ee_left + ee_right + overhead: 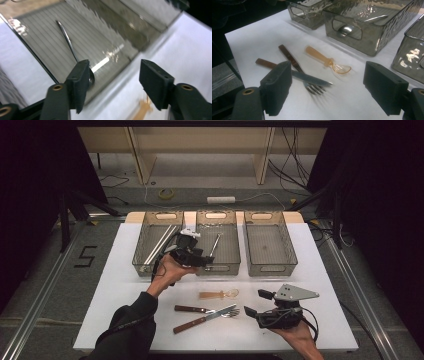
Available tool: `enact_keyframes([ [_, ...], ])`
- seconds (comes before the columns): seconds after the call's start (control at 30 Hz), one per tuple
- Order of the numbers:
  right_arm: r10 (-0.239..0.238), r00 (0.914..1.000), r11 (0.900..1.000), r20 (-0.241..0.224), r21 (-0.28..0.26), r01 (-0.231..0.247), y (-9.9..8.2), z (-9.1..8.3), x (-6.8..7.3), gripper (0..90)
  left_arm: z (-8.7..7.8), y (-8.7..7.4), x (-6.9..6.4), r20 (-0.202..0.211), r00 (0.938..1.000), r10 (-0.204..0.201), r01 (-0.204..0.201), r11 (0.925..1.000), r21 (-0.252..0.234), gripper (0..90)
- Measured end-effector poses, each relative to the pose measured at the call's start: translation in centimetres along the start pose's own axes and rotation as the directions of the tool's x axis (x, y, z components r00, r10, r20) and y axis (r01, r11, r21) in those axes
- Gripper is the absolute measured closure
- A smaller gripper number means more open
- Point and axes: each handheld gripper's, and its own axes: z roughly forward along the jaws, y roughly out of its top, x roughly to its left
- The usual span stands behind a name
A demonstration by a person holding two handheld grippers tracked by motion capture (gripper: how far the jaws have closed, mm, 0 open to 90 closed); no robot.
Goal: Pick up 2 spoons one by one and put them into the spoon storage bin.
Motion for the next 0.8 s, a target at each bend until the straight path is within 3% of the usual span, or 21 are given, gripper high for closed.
enact_keyframes([
  [0.17, -0.006, 1.0000, 1.0000, -0.004, -0.005, 0.006, 0.1, 0.0, 0.1, 24.0, -0.5, -0.5, -0.9, 0.019, 0.9986, 0.049, -0.049, 0.9987, 0.012, 33.3],
  [0.47, -0.006, 1.0000, 1.0000, -0.003, -0.007, 0.006, 0.0, -0.1, 0.1, 23.9, -0.9, -1.4, -1.5, 0.038, 0.9952, 0.090, -0.091, 0.9948, 0.045, 28.8],
  [0.67, -0.011, 0.9999, 0.9999, -0.003, -0.005, 0.011, 0.0, -0.1, 0.2, 24.0, -0.6, -1.8, -2.2, 0.043, 0.9903, 0.132, -0.135, 0.9876, 0.080, 27.7],
  [0.77, -0.013, 0.9999, 0.9999, -0.003, -0.004, 0.013, 0.0, -0.1, 0.2, 23.9, -0.2, -2.1, -2.3, 0.046, 0.9837, 0.174, -0.178, 0.9758, 0.127, 27.5],
  [0.8, -0.012, 0.9999, 0.9999, -0.003, -0.004, 0.012, 0.0, -0.1, 0.2, 23.9, -0.2, -2.1, -2.4, 0.049, 0.9837, 0.173, -0.178, 0.9752, 0.131, 27.5],
])
